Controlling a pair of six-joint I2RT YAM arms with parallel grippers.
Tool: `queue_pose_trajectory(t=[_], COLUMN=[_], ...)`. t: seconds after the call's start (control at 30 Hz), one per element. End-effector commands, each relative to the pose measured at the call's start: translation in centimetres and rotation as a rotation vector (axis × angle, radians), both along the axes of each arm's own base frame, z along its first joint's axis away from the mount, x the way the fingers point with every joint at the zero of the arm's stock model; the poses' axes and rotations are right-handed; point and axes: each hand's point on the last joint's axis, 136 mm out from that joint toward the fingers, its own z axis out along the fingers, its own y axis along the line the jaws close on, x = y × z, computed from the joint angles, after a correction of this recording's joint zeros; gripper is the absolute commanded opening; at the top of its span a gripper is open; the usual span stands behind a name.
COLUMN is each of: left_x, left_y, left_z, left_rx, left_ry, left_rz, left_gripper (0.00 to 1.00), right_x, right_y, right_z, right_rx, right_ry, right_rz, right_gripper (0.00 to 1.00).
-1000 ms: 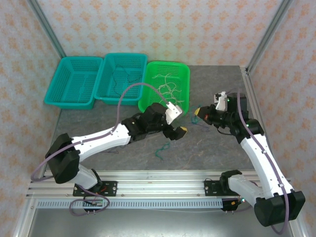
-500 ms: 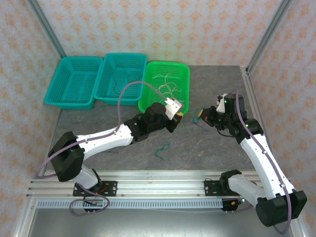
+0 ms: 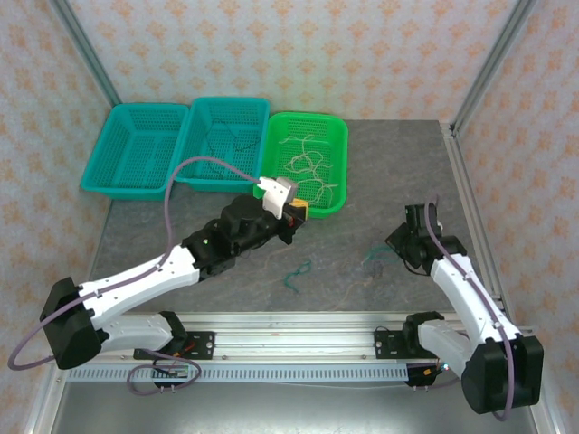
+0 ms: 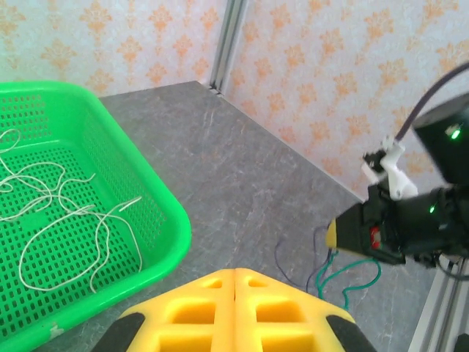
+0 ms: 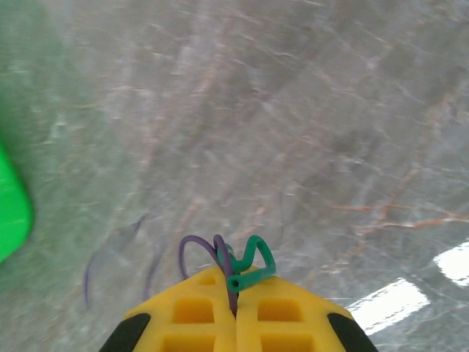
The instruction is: Untangle the cables
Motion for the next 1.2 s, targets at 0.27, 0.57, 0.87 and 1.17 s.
queue_pose_trajectory(t=[0.27,0.57,0.87,1.17], left_x=[0.8,5.4,16.4,33.0], left_y=[6.9,17.7,23.8,26.6], left_z=[0.0,15.1,28.3,10.6], left_rx=[0.034,-0.021,0.005,0.096], left_ry=[0.102,-0.056,-0.296,0.063], left_rz=[0.275,0.636,0.846,1.003], left_gripper=[0.00,0.00,0.00,0.00], right_x=[0.9,1.9,1.2,0.2], right_y=[-0.4,2.0,2.1,2.7], right_z=[-0.5,-0.4,0.0,0.7], right_rx=[0.041,0.162,0.161,0.190], right_ry=[-0.070,-0.078,-0.082,-0.080], right_rz=[-0.015,0.053,0.060,0.089], right_gripper=[0.00,0.00,0.00,0.00])
